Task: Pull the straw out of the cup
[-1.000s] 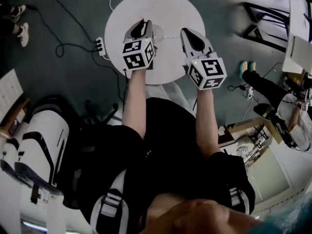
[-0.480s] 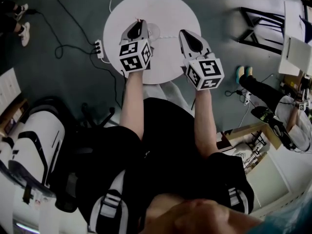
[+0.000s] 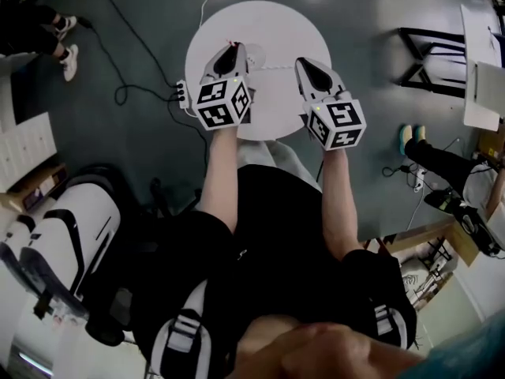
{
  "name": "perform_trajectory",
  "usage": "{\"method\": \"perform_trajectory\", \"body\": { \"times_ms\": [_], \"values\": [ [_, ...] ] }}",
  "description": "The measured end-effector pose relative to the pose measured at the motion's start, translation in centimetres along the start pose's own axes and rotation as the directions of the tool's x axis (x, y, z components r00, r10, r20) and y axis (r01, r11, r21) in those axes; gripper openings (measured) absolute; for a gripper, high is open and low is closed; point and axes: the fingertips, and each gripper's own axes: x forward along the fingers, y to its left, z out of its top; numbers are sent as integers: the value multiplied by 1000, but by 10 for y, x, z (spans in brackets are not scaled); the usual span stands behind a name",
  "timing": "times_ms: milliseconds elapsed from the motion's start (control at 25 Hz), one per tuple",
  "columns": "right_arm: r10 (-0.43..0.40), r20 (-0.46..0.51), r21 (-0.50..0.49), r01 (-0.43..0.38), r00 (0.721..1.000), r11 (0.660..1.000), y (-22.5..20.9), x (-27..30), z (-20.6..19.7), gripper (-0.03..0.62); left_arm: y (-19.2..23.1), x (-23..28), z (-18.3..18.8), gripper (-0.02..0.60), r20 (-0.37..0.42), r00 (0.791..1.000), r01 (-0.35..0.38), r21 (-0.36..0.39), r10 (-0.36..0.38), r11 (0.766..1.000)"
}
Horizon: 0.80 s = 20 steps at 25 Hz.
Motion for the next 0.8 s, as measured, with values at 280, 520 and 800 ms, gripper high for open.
{"method": "perform_trajectory", "body": {
  "times_ms": [280, 520, 800],
  "values": [
    [6, 70, 19, -7, 998, 1000, 9, -35, 5, 17, -35, -43, 19, 32, 67, 997, 24, 58, -28, 998],
    [5, 135, 39, -10, 991, 999, 17, -64, 9, 17, -51, -85, 38, 32, 131, 991, 17, 106, -31, 994],
    [28, 249, 52, -42, 968, 998, 30, -140, 18, 17, -98, -156, 34, 32, 203, 979, -2, 148, -28, 989]
  ]
}}
